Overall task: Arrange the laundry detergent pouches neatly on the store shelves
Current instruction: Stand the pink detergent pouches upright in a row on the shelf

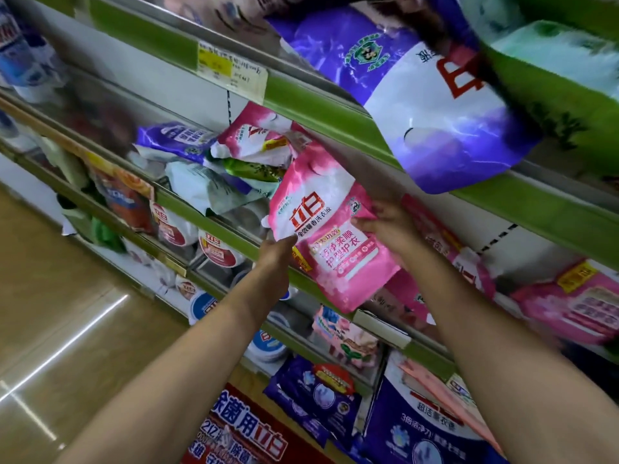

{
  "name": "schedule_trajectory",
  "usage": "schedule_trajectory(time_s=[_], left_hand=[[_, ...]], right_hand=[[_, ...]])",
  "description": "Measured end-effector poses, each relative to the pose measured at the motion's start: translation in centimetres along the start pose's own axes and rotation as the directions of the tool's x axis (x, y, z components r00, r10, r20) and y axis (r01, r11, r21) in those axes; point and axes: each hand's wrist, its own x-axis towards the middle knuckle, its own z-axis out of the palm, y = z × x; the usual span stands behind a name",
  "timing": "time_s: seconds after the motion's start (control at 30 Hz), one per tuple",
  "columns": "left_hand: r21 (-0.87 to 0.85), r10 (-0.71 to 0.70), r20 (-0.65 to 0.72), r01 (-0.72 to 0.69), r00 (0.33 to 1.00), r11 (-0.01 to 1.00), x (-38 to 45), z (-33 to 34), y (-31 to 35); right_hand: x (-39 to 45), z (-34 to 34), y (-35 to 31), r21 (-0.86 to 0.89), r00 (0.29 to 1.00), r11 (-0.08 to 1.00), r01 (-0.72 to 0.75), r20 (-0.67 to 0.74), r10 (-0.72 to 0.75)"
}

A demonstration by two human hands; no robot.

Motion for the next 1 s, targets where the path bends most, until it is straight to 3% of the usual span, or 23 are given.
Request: schedule_trajectory(time_s=[0.17,0.3,0.4,0.5,0.6,0.7,0.77,0.9,1.0], left_hand=[[-0.091,-0.028,0.086,0.036,0.996,0.995,-1.0,0.3,0.3],[-0.212,0.131,0.266,-0.075,0.955,0.974,-0.9,0.8,-1.2],[-0.236,0.215,0.423,-0.122,0.88,0.964,-1.8,1.9,-1.1],[-0.147,0.15,0.579,-0.079,0.801,0.986,-2.8,3.4,-1.1],[-0.072,0.062,0.61,-0.022,0.79,0.997,-3.3,3.9,-1.5],[-0.037,0.029,0.593,-0.009,0.805,0.999,-3.8,3.4,-2.1],[-0.036,0.038,0.583,-0.021,0.811,0.999,-4.4,3.0,-2.4],[-0.012,0.055,0.544,-0.058,0.837,0.998,-5.9,2.5,-2.6],[0.021,0.067,0.536,-0.093,0.842,0.995,-6.7,1.6,-2.4]], right_hand=[[-3.6,-1.4,0.4,0.287,0.999,0.957,0.043,0.011,-0.048],[-6.4,-3.4,1.8,0.533,1.0,0.846,0.003,0.012,-0.011],[-8.0,-4.7,3.1,0.685,0.999,0.728,-0.029,0.003,0.037],[-10.0,-5.1,4.6,0.775,0.992,0.624,-0.095,0.024,0.121],[-12.2,-4.9,5.9,0.809,0.98,0.568,-0.152,0.047,0.196],[-13.7,-4.8,6.2,0.783,0.973,0.6,-0.162,0.027,0.228],[-14.5,-4.7,5.7,0.714,0.968,0.68,-0.168,-0.011,0.251],[-16.0,-3.8,3.6,0.556,0.987,0.823,-0.117,-0.024,0.156],[-17.6,-2.4,3.4,0.545,0.982,0.833,-0.093,-0.09,0.169]])
